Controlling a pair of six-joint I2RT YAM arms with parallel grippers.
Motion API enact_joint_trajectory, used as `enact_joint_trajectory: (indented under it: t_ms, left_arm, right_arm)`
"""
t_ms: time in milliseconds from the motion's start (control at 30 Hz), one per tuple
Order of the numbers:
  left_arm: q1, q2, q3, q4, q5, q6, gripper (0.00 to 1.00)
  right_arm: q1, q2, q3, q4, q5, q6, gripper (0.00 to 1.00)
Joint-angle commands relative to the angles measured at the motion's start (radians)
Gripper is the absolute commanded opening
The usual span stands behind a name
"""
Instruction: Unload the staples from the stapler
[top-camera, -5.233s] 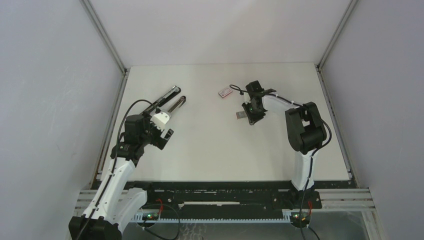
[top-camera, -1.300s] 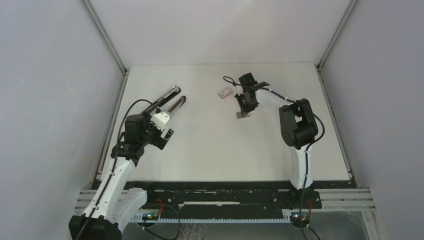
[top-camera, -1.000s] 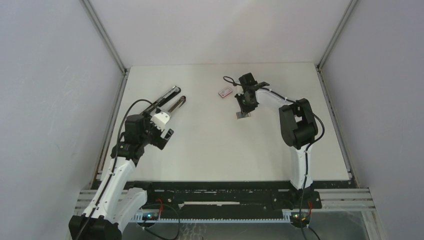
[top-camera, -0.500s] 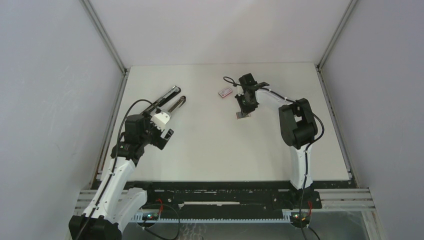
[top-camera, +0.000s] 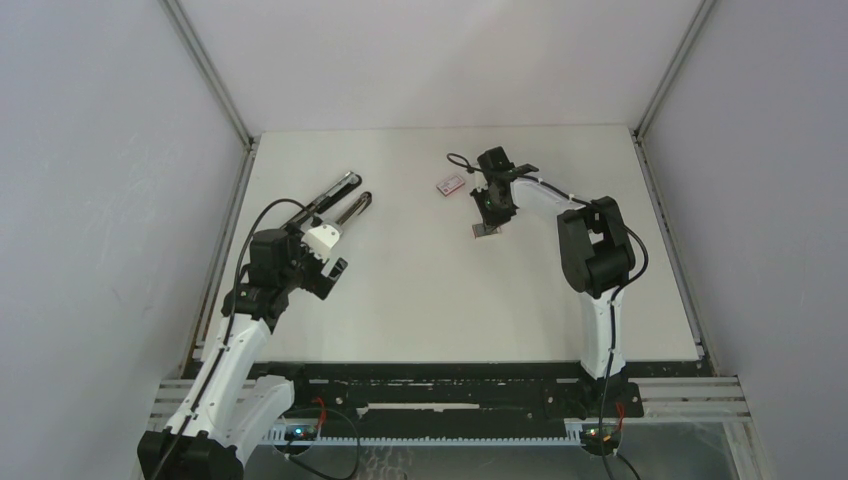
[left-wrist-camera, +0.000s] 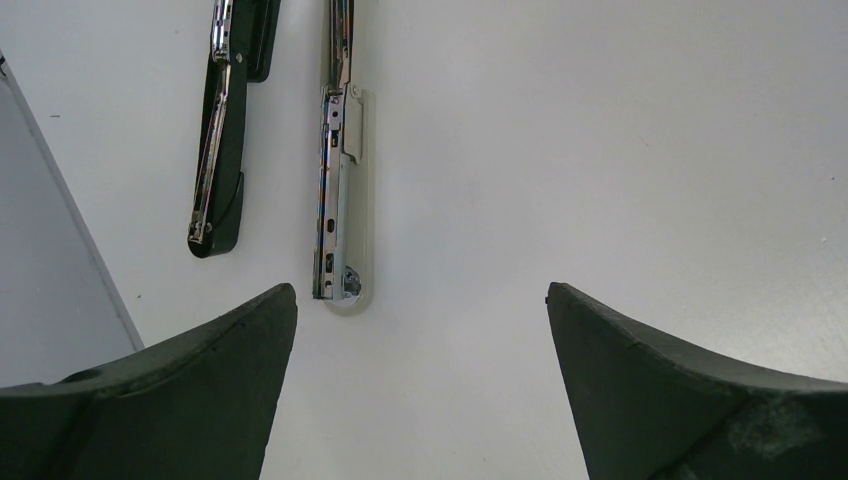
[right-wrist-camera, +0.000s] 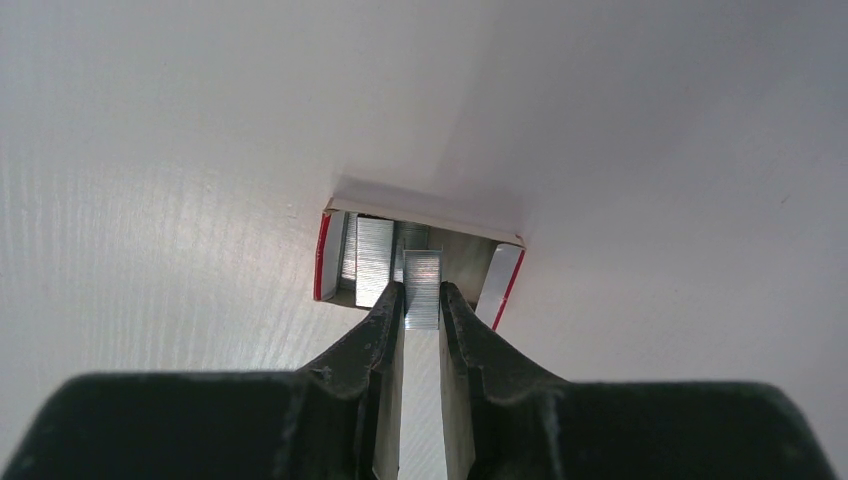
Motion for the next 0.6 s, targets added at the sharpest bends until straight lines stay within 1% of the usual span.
enact_joint_trajectory:
  t_ms: [0, 333, 567]
  left_arm:
    - [0.005, -0.001, -0.023, 0.034, -0.006, 0.013, 1.0]
    - [0.005, -0.001, -0.024, 0.036, -0.005, 0.014, 1.0]
    - [0.005, -0.001, -0.025, 0.036, -0.006, 0.014, 1.0]
  right_arm:
    - [0.002, 0.016, 0.021, 0.007, 0.015, 0.022, 0.14]
    - [0.009, 0.026, 0.024, 0.009, 0.017, 0.02, 0.15]
    - [0.011, 0.019, 0.027, 0.009, 0.019, 0.02, 0.2]
